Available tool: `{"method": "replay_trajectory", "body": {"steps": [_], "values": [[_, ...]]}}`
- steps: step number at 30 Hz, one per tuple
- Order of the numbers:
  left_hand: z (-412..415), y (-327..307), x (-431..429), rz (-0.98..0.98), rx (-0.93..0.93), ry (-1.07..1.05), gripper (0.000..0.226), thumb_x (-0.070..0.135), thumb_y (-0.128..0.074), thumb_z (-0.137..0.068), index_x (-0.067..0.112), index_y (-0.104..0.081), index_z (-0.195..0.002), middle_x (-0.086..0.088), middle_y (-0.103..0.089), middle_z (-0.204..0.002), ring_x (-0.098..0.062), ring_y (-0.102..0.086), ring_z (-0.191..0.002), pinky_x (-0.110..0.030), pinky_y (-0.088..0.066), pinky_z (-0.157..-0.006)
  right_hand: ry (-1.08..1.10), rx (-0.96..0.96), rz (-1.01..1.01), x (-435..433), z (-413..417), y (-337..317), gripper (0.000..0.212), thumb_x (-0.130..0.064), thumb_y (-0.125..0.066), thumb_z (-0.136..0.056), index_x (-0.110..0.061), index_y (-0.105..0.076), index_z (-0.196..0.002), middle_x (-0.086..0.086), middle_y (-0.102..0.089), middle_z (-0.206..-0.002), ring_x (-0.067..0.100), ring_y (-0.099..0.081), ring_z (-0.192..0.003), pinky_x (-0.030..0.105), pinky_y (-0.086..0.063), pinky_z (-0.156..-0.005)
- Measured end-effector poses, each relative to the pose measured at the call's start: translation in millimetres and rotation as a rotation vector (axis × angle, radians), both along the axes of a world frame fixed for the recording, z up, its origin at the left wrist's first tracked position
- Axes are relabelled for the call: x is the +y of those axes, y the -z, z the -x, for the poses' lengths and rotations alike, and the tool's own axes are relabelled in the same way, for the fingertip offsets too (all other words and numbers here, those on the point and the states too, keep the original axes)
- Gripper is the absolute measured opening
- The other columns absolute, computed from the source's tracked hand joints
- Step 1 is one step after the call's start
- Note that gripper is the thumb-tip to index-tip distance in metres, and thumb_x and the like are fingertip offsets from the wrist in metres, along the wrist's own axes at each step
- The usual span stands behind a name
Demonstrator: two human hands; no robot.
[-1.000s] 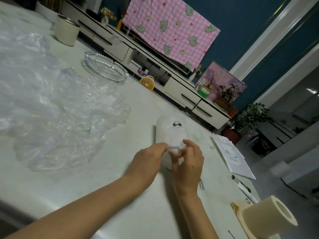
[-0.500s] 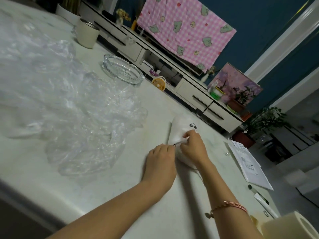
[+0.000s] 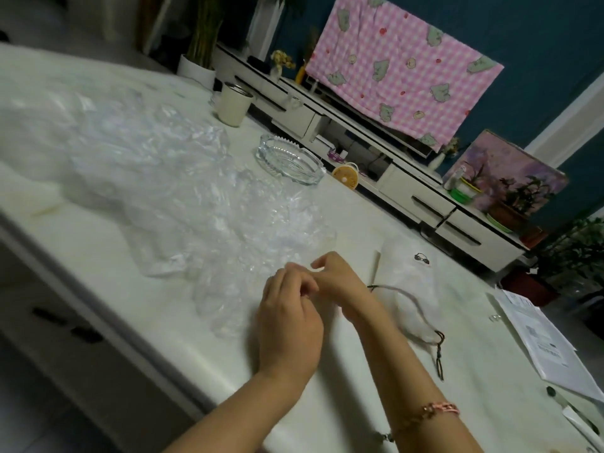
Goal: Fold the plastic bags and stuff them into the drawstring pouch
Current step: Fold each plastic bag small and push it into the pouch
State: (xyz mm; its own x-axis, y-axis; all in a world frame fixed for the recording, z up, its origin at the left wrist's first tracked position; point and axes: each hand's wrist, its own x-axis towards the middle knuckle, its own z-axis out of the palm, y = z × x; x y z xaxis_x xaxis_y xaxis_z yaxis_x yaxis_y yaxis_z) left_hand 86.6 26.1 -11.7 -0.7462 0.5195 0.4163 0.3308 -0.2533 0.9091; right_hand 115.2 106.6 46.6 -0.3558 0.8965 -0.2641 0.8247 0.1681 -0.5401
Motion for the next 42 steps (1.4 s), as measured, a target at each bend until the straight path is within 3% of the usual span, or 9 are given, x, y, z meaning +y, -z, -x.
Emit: {"method": "replay_trajectory", "body": {"steps": [5, 12, 17, 22, 26, 31, 35, 39, 42], "values": [[11.8, 2.5, -13.7, 0.043, 0.210, 0.005, 0.026, 0.010, -0.033, -0.074, 0.009, -0.058, -0.078, -0.004, -0.057, -0.080, -0.014, -0.044, -0.078, -0.027, -0.039, -0.070, -0.052, 0.031, -0.105, -11.1, 3.9, 18.6, 0.036, -0.005, -0.055, -0.080, -0.012, -0.031, -0.054, 0.005, -0.025, -0.054, 0.017, -0.024, -0.057, 0.028, -0.020, -0.052], [6.6, -12.5, -29.2, -0.028, 0.321, 0.007, 0.033, 0.008, -0.032, -0.071, 0.008, -0.061, -0.085, -0.004, -0.062, -0.087, -0.015, -0.047, -0.085, -0.024, -0.036, -0.077, 0.117, 0.404, 0.096, -36.0, -56.7, -12.4, 0.013, 0.006, -0.058, -0.080, -0.006, -0.059, -0.086, 0.009, -0.059, -0.074, 0.017, -0.057, -0.062, 0.028, -0.050, -0.062], [-10.0, -9.6, -41.3, 0.332, 0.603, 0.451, 0.039, 0.020, -0.037, -0.098, 0.022, -0.043, -0.136, 0.008, -0.044, -0.139, -0.010, -0.031, -0.133, -0.017, -0.014, -0.105, 0.166, 0.342, 0.076, -57.5, -119.8, -13.9, 0.013, -0.002, -0.055, -0.089, -0.008, -0.066, -0.093, 0.004, -0.062, -0.075, 0.011, -0.058, -0.063, 0.025, -0.051, -0.065], [-23.5, 2.4, -53.2, 0.796, 1.020, 0.702, 0.052, 0.043, -0.026, -0.100, 0.023, -0.019, -0.149, 0.002, -0.010, -0.157, -0.018, -0.002, -0.145, -0.041, 0.004, -0.117, 0.225, -0.027, -0.611, -75.9, -158.9, 13.3, 0.027, -0.003, -0.055, -0.088, -0.011, -0.061, -0.113, 0.004, -0.059, -0.105, 0.018, -0.055, -0.093, 0.021, -0.038, -0.077], [-39.2, -5.5, -67.2, 0.836, 1.196, 0.543, 0.049, 0.047, -0.023, -0.099, 0.018, -0.037, -0.136, -0.007, -0.029, -0.143, -0.028, -0.028, -0.127, -0.040, -0.021, -0.103, 0.111, 0.124, -0.629, -127.1, -154.5, 30.6, 0.025, -0.011, -0.049, -0.094, -0.018, -0.056, -0.117, -0.010, -0.057, -0.113, 0.009, -0.054, -0.108, 0.020, -0.041, -0.093], [-43.7, -17.1, -74.7, 0.690, 1.094, 0.348, 0.025, 0.032, -0.038, -0.100, 0.014, -0.051, -0.112, -0.006, -0.054, -0.112, -0.025, -0.054, -0.100, -0.033, -0.037, -0.078, -0.070, -0.255, -0.443, -136.8, -168.6, 60.3, 0.054, -0.040, -0.026, -0.100, -0.020, -0.017, -0.149, -0.006, -0.023, -0.154, 0.011, -0.020, -0.142, 0.023, -0.013, -0.115], [-37.7, -9.9, -58.3, 0.395, 1.189, 0.449, 0.033, 0.008, -0.083, -0.041, 0.016, -0.060, -0.062, -0.001, -0.056, -0.062, -0.021, -0.055, -0.057, -0.026, -0.035, -0.054, -0.126, -0.046, -0.359, -126.0, -186.5, 45.5, 0.043, -0.015, -0.036, -0.092, -0.018, -0.051, -0.132, -0.005, -0.031, -0.150, 0.009, -0.018, -0.143, 0.016, -0.012, -0.112], [-41.5, 5.5, -50.0, 0.494, 1.243, 0.635, 0.049, 0.033, -0.057, -0.091, 0.013, -0.048, -0.135, -0.007, -0.039, -0.147, -0.021, -0.032, -0.138, -0.035, -0.015, -0.116, 0.008, 0.087, -0.459, -128.0, -176.4, 42.1, 0.039, -0.013, -0.039, -0.090, -0.018, -0.057, -0.124, -0.013, -0.044, -0.138, 0.003, -0.033, -0.134, 0.009, -0.020, -0.105], [-38.0, 12.9, -47.7, 0.701, 1.206, 0.740, 0.060, 0.050, -0.011, -0.099, 0.021, -0.003, -0.151, -0.002, 0.009, -0.159, -0.015, 0.012, -0.145, -0.033, 0.013, -0.115, -0.052, -0.056, -0.416, -127.7, -166.1, 55.3, 0.044, -0.025, -0.033, -0.102, -0.019, -0.030, -0.146, -0.006, -0.023, -0.155, 0.006, -0.016, -0.143, 0.009, -0.004, -0.108]]}}
